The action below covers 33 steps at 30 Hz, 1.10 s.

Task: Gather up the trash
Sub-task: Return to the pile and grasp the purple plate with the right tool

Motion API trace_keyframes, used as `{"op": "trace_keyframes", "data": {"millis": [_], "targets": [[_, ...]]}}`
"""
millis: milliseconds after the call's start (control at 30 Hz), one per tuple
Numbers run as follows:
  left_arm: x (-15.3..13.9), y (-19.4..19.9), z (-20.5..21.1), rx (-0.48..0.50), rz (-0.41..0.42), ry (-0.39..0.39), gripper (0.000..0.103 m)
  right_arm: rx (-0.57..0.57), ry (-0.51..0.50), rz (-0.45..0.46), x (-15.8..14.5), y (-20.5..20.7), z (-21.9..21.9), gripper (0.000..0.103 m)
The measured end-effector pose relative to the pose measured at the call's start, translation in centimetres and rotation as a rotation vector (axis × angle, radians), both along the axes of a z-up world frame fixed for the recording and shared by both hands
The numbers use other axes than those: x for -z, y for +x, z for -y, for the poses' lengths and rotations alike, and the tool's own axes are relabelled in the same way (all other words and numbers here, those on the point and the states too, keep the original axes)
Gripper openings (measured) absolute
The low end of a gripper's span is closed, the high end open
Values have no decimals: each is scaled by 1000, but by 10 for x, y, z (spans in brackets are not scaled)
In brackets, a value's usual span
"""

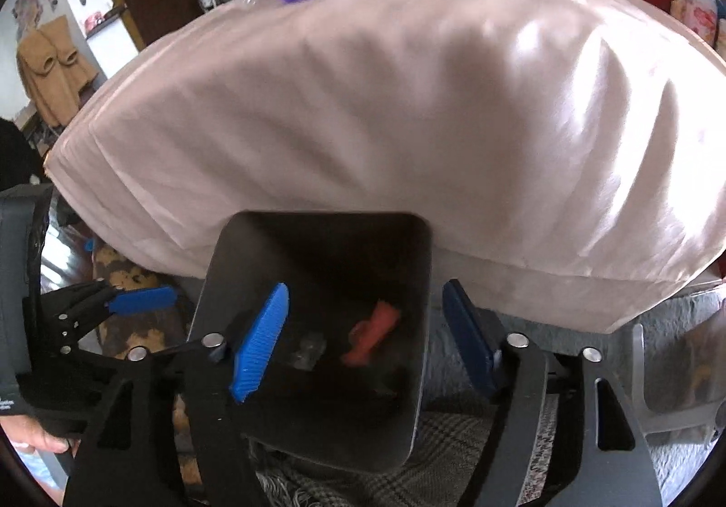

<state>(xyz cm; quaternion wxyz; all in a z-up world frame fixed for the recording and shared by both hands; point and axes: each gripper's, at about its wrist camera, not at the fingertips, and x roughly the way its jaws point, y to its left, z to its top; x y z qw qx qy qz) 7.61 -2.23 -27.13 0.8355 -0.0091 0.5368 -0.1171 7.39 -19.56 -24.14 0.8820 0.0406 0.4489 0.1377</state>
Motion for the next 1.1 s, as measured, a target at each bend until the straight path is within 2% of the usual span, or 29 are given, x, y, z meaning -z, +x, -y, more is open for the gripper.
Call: {"op": "trace_keyframes", "data": {"millis": [67,133,367,567,833,1100], "targets": [[-8,0,-7,-16,19,-5,86,21,8,27,-10,-2,7,85],[-18,-1,-15,-36,47,-11,91,48,12,66,-24,-4,17,88],[-65,-2,-41,-79,163,-20,93,100,10,172,-69,-3,41,89],[-97,13,-48,-92,248,2,94,110,14,226,-93,14,47,89],[-123,56,-53,-104,290,3,94,79,3,232,-96,53,27,89],[-135,103,-61,-118,293,-11,94,-32,-47,210,-84,97,-30,89]]}}
